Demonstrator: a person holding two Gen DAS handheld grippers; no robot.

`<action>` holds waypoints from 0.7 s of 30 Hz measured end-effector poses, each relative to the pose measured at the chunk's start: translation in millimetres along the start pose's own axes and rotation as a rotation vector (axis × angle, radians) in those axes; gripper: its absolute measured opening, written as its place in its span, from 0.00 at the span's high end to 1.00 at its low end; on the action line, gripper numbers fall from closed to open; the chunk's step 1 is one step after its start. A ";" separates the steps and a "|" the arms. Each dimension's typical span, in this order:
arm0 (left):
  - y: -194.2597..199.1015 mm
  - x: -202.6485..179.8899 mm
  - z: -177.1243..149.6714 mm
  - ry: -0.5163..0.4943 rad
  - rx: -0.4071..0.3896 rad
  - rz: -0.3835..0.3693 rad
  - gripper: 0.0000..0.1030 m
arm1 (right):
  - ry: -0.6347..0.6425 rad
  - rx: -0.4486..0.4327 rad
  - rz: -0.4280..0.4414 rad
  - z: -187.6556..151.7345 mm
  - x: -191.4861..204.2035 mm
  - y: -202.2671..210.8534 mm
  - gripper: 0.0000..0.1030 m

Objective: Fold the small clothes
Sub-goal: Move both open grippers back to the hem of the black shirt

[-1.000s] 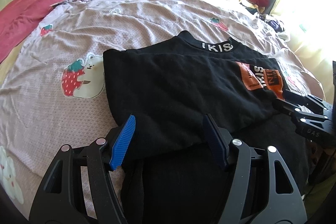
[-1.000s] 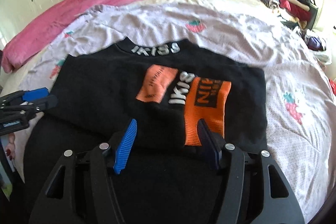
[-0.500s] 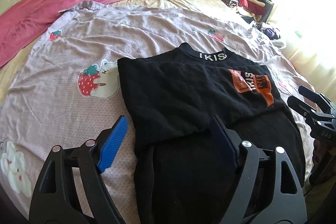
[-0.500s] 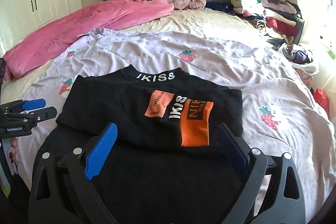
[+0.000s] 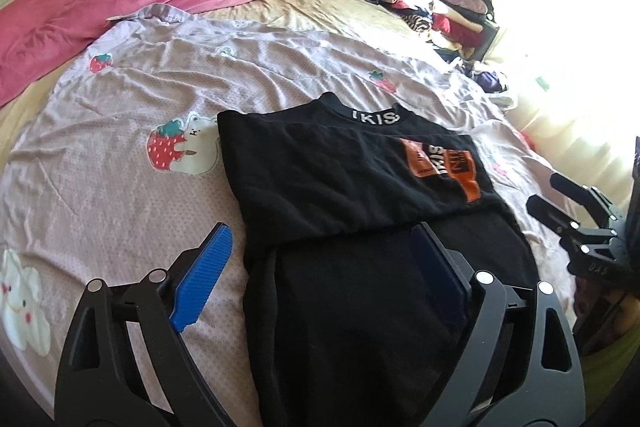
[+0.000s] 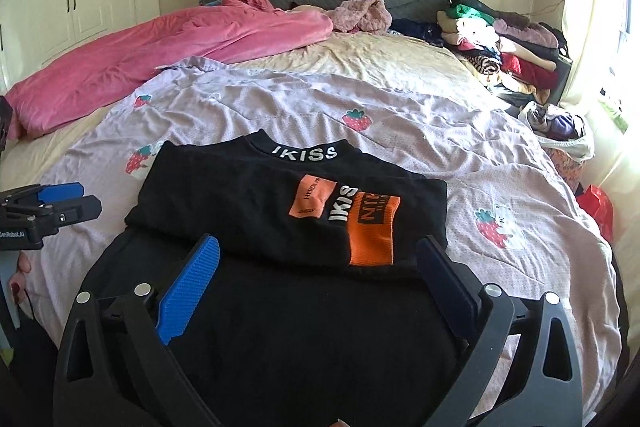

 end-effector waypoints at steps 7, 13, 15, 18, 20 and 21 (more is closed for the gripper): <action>16.0 -5.1 -17.1 -0.004 -0.002 -0.019 0.18 | 0.025 -0.016 -0.003 -13.0 9.4 22.2 0.04; 26.5 -10.8 -34.2 -0.011 0.004 -0.033 0.14 | 0.037 -0.016 -0.012 -33.8 7.9 41.2 0.04; 28.3 -13.2 -39.3 -0.014 0.009 -0.039 0.14 | 0.031 -0.009 -0.018 -42.0 4.8 46.3 0.04; 31.1 -16.8 -45.6 -0.019 0.012 -0.052 0.12 | 0.028 -0.002 -0.032 -52.9 0.2 52.6 0.04; 32.8 -19.3 -49.3 -0.020 0.013 -0.060 0.12 | 0.024 0.003 -0.042 -60.1 -2.7 55.9 0.04; 33.5 -20.6 -51.8 -0.021 0.015 -0.063 0.12 | 0.019 0.009 -0.041 -64.2 -4.6 57.5 0.04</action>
Point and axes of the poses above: each gripper's, at about its wrist camera, not at the fingertips, and y roughly against the way its jaws point, x to its left, z to its top, the point moved 2 cm from there along -y, roughly the way its jaws point, and after that the axes turned 4 degrees about -z, right-handed, at the moved point
